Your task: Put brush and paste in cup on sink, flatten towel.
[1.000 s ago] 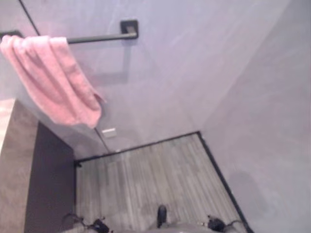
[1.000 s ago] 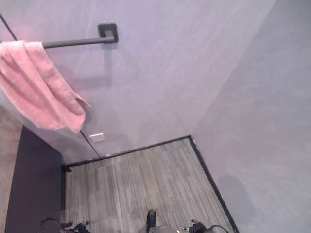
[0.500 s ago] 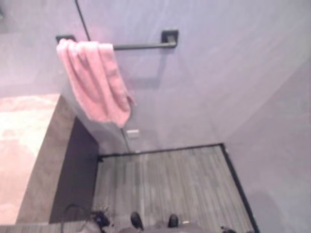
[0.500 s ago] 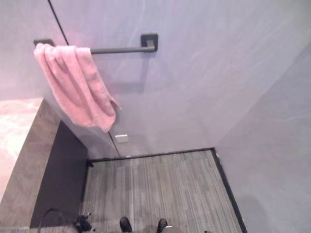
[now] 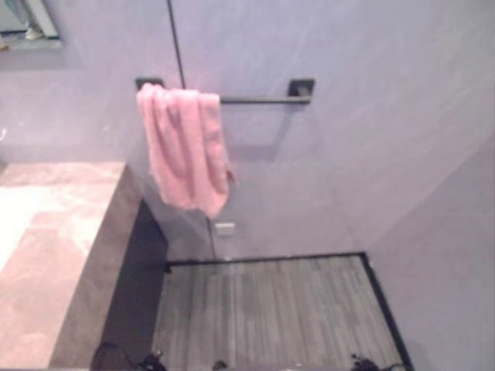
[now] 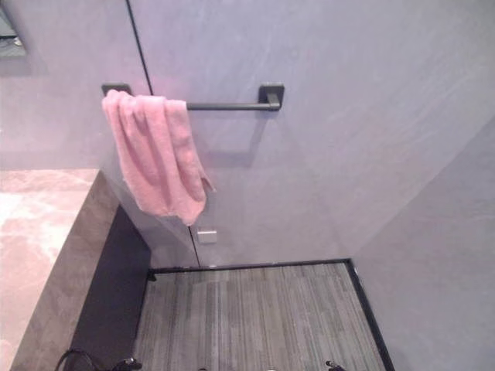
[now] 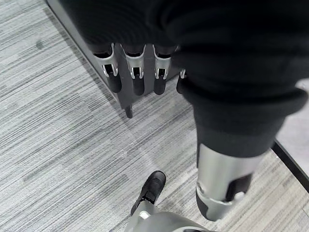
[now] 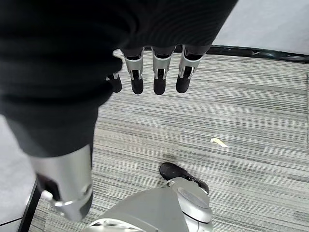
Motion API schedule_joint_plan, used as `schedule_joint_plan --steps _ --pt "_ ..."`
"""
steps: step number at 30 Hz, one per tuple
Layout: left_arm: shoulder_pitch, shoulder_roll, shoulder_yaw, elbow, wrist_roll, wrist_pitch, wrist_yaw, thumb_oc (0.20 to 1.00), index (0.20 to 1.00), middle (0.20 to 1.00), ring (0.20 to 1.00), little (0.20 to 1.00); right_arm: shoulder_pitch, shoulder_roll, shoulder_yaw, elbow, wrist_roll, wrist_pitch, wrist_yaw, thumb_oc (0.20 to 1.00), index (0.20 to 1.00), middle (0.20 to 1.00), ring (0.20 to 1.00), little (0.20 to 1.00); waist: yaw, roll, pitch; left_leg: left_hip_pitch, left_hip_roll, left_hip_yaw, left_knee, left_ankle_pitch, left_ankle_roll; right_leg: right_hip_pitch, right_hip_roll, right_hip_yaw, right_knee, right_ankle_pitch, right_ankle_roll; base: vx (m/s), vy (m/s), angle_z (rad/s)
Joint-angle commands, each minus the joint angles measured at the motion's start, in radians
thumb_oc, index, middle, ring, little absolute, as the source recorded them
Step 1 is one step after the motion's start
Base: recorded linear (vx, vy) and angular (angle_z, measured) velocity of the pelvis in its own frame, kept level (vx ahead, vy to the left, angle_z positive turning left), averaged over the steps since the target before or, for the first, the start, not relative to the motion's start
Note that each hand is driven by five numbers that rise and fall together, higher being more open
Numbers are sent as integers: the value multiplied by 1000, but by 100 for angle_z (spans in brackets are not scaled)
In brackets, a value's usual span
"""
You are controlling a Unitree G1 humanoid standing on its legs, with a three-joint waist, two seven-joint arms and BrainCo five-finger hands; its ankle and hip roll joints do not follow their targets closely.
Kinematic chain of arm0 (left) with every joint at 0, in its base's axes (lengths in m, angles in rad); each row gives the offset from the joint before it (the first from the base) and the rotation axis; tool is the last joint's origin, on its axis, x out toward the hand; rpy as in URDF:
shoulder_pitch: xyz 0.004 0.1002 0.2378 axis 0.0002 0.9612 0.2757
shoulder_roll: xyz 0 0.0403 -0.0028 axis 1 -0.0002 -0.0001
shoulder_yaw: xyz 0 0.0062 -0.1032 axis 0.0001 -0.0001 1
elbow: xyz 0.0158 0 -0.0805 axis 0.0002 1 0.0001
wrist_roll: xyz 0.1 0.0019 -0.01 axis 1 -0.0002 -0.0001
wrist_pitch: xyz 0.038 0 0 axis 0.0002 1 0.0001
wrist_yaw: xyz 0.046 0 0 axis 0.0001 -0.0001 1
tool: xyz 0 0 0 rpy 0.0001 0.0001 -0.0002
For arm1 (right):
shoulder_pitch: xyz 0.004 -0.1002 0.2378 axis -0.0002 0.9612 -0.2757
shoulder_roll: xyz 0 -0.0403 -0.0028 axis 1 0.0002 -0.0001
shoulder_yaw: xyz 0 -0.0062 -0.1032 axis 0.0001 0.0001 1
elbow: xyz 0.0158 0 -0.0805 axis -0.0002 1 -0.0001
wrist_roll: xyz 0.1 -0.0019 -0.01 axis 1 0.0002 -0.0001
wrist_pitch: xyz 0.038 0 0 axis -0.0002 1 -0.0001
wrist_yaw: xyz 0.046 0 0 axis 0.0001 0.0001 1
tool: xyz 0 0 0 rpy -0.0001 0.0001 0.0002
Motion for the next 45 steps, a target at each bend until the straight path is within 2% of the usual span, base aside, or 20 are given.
schedule_joint_plan --steps 1,6,7,8,10,12,18,20,24,27,28,31,33,34,35,36,37,39,40,45 --pt "-14 3 37 29 19 -8 2 1000 1000 1000 1000 1000 -21 0 8 25 -27 -4 -19 1000 1000 1000 1000 1000 -5 -8 8 48 -19 -97 20 -80 17 -37 -23 47 11 128 60 -4 158 7" --pt "-4 1 55 17 -4 -10 4 1000 1000 1000 1000 1000 -27 8 14 3 -23 -12 -25 1000 1000 1000 1000 1000 4 -2 38 69 -33 -95 16 -89 37 -107 -48 53 162 169 63 -8 132 6" --pt "-5 1 50 13 -9 -9 4 1000 1000 1000 1000 1000 -30 12 28 -11 -17 -16 -23 1000 1000 1000 1000 1000 -9 -5 51 67 -33 -103 16 -82 32 -138 10 103 193 132 57 -4 24 -22" --pt "-6 2 47 13 -7 -10 -1 1000 1000 1000 1000 1000 -29 14 40 -13 -15 -20 -17 1000 1000 1000 1000 1000 -8 -10 53 64 -32 -105 16 -77 27 -157 58 140 181 94 44 26 -8 -11" --pt "-3 5 51 17 -7 -13 -2 1000 1000 1000 1000 1000 -27 16 47 -21 -6 -23 -22 1000 1000 1000 1000 1000 0 -12 52 56 -30 -97 16 -80 22 -156 71 114 115 75 36 43 -11 -10" --pt "-7 2 61 31 -13 -13 3 1000 1000 1000 1000 1000 -35 15 43 -20 -4 -23 -33 1000 1000 1000 1000 1000 9 -6 55 43 -21 -78 16 -87 14 -181 73 103 -58 128 47 39 -25 0" --pt "-15 0 62 32 -3 -19 8 1000 1000 1000 1000 1000 -45 19 46 -19 -22 -18 -34 1000 1000 1000 1000 1000 19 -14 61 65 -26 -70 16 -100 7 -210 52 153 -241 240 69 134 -67 -10" --pt "-13 -7 50 34 10 -17 9 1000 1000 1000 1000 1000 -43 21 51 -22 -28 -18 -30 1000 1000 1000 1000 1000 16 -18 62 91 -24 -81 16 -116 3 -197 55 165 -231 238 68 281 -133 3" --pt "-1 -17 54 47 -2 -15 5 1000 1000 1000 1000 1000 -29 22 64 -5 -34 -22 -21 1000 1000 1000 1000 1000 10 -27 31 149 14 -116 40 -141 -22 -174 104 194 -151 182 33 405 -257 36" --pt "0 -20 66 41 -30 -15 8 1000 1000 1000 1000 1000 -22 11 64 6 -30 -23 -18 1000 1000 1000 1000 1000 7 -28 14 123 60 -146 145 -123 -51 -140 129 166 -137 135 1 338 -306 21" --pt "-11 -14 57 24 -34 -16 12 1000 1000 1000 1000 1000 -29 -3 71 9 -28 -25 -19 1000 1000 1000 1000 1000 10 -36 18 72 83 -161 261 -82 -76 -112 145 154 -143 117 -23 262 -306 30" --pt "-20 -8 51 15 -32 -16 15 1000 1000 1000 1000 1000 -32 -11 69 4 -23 -28 -24 1000 1000 1000 1000 1000 13 -43 25 24 98 -172 364 -57 -86 -93 153 145 -148 107 -40 141 -204 9" --pt "-39 4 40 1 -33 -16 19 1000 1000 1000 1000 1000 -40 -33 59 -2 -9 -28 -28 1000 1000 1000 1000 1000 19 -54 50 -61 110 -182 519 -31 -94 -72 154 128 -148 94 -61 86 -173 0" --pt "-58 22 37 -3 -37 -16 31 1000 1000 1000 1000 1000 -49 -50 53 10 -9 -24 -36 1000 1000 1000 1000 1000 11 -68 54 -81 133 -152 462 -38 -84 -64 141 107 -148 74 -66 183 -140 9" --pt "-61 31 40 1 -36 -15 34 1000 1000 1000 1000 1000 -49 -63 33 30 -3 -18 -46 1000 1000 1000 1000 1000 3 -80 40 -67 148 -124 312 -56 -81 -48 118 100 -159 65 -54 158 -75 13" --pt "-61 31 40 1 -36 -15 34 1000 1000 1000 1000 1000 -48 -63 33 30 -3 -18 -46 1000 1000 1000 1000 1000 3 -81 41 -60 145 -123 302 -52 -80 -46 116 100 -160 64 -54 146 60 25" --pt "-65 36 34 0 -30 -19 40 1000 1000 1000 1000 1000 -49 -76 16 46 -4 -16 -55 1000 1000 1000 1000 1000 -2 -71 28 -76 164 -150 139 14 -102 -44 101 89 -158 60 -47 91 104 30" --pt "-65 37 26 1 -27 -19 39 1000 1000 1000 1000 1000 -50 -82 15 47 -7 -17 -54 1000 1000 1000 1000 1000 -1 -64 28 -78 168 -175 121 37 -106 -50 97 94 -144 56 -47 94 146 19" --pt "-60 40 24 8 -19 -21 36 1000 1000 1000 1000 1000 -55 -84 26 46 -28 -15 -47 1000 1000 1000 1000 1000 -6 -46 22 -60 163 -186 110 8 -105 -56 91 113 -118 47 -40 68 145 -21" --pt "-61 39 2 2 10 -26 27 1000 1000 1000 1000 1000 -50 -82 25 45 -49 -15 -45 1000 1000 1000 1000 1000 -9 -24 8 -25 132 -168 53 10 -101 -50 70 120 -133 67 -22 66 206 -37"
